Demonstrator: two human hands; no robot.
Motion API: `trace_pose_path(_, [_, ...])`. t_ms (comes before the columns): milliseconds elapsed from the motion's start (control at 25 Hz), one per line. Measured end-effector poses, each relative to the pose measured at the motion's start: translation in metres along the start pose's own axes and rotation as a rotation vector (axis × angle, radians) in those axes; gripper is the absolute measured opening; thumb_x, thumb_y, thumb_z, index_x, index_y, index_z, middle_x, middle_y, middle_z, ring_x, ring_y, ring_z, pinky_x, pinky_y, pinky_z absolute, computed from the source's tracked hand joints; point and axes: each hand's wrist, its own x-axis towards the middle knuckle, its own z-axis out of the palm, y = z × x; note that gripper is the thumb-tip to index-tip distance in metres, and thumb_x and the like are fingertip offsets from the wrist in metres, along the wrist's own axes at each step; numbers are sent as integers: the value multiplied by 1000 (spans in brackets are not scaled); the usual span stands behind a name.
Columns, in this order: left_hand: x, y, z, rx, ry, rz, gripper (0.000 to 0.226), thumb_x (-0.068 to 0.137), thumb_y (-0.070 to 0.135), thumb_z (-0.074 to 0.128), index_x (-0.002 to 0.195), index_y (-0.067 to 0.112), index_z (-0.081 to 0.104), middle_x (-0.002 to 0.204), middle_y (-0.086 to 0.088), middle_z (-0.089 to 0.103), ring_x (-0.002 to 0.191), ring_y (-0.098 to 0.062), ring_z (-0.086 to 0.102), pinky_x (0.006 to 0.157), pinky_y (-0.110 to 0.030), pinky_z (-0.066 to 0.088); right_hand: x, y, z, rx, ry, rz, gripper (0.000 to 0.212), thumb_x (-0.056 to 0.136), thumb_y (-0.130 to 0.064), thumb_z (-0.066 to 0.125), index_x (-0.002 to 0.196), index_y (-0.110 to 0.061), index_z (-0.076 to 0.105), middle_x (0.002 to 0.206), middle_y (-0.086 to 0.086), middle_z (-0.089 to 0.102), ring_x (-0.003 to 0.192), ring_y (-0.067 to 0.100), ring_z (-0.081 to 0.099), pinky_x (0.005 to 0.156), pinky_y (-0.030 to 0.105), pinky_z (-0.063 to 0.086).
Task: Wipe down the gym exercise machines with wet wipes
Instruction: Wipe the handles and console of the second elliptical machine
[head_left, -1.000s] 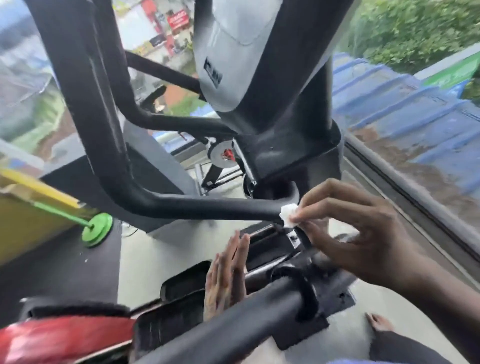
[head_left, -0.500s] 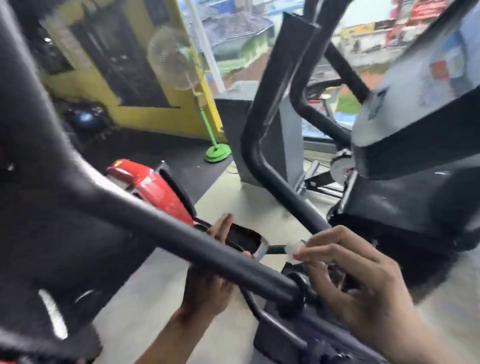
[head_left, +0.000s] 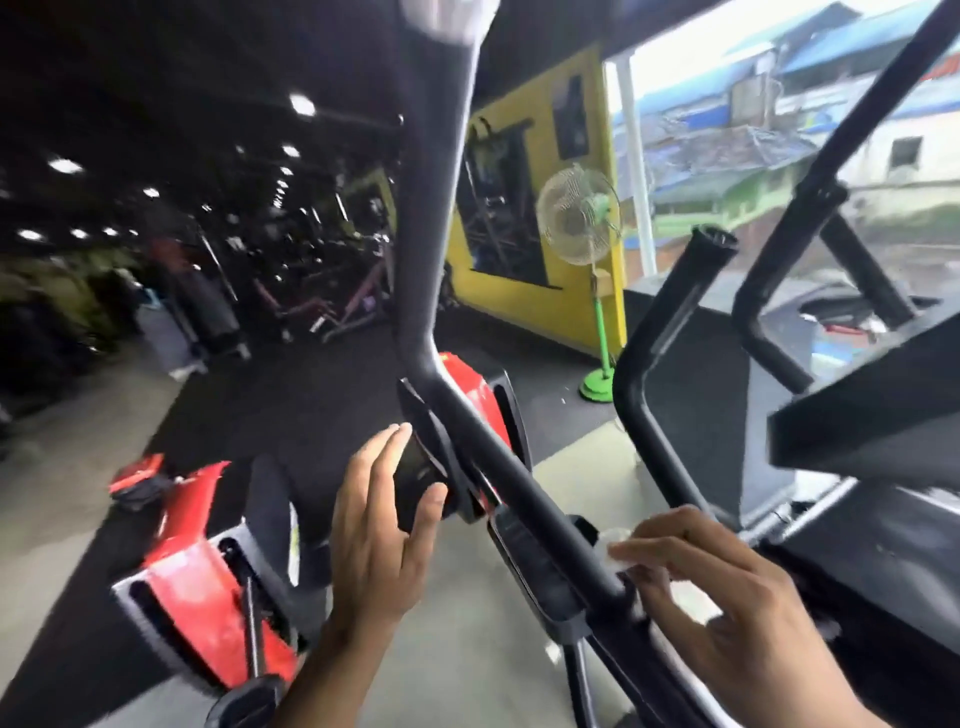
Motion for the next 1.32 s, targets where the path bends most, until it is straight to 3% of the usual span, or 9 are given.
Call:
trace_pose_path(200, [92,51,-41,137,96,203,73,105,61,40,164,23,22,166,-5,33,150,-25,40,120,-48,38,57,-12,-1,148,75,-41,44,82,8,76,90,-36,76,97,-12,66,76,13,67,59,32,55])
trace_pose_path(360, [132,62,-43,119,11,181,81,103,66,40,165,40,-3,172,13,14,154,-18,34,113,-57,46,130,-45,-16,372,187,-15,30,89,1,73,89,-28,76,96,-8,68,86,14,69,68,25,58])
trace_pose_path(480, [140,61,-48,172,-19,248,79,104,60,42,165,43,-6,173,16,13,153,-14,36,107,-54,53,174,-60,-25,488,257,46,26,89,-3,74,90,-29,76,95,-9,71,87,6,69,72,10,51])
trace_pose_path(600, [161,73,-62,196,72,317,75,106,53,43,165,40,-2,171,9,20,150,-15,41,106,-50,55,208,-74,-28,502,321,44,23,90,-11,75,93,-34,75,96,-13,74,91,2,69,77,15,52])
trace_pose_path(760, [193,83,-76,214,90,405,72,108,51,41,166,38,1,173,10,16,154,-13,33,116,-38,43,266,-113,-54,287,381,-344,17,96,-11,69,101,-25,78,104,-14,71,98,5,67,79,25,57])
trace_pose_path(880, [187,76,-68,209,70,388,73,107,55,40,165,42,-3,174,12,9,157,-11,27,116,-40,43,306,-144,-64,-56,95,-587,21,96,-7,66,99,-24,79,102,-12,72,96,6,66,83,29,54])
trace_pose_path(960, [176,71,-58,192,53,364,75,106,57,39,165,44,-5,173,18,6,156,-10,29,113,-45,48,324,-151,-65,-253,-15,-481,25,97,-9,64,100,-30,78,104,-13,72,94,3,64,81,19,50])
trace_pose_path(1080, [173,63,-41,167,16,354,78,105,66,35,163,45,-12,171,28,-2,157,-7,24,111,-41,50,319,-136,-59,-42,134,-372,25,95,-9,67,95,-31,78,96,-18,73,89,-3,65,75,4,41])
trace_pose_path(1320, [191,46,10,225,247,385,89,105,67,32,166,16,-7,164,-14,23,149,-15,26,75,-43,63,266,-103,-16,403,427,-84,19,93,-15,72,96,-34,74,90,-22,73,86,-1,68,70,8,46])
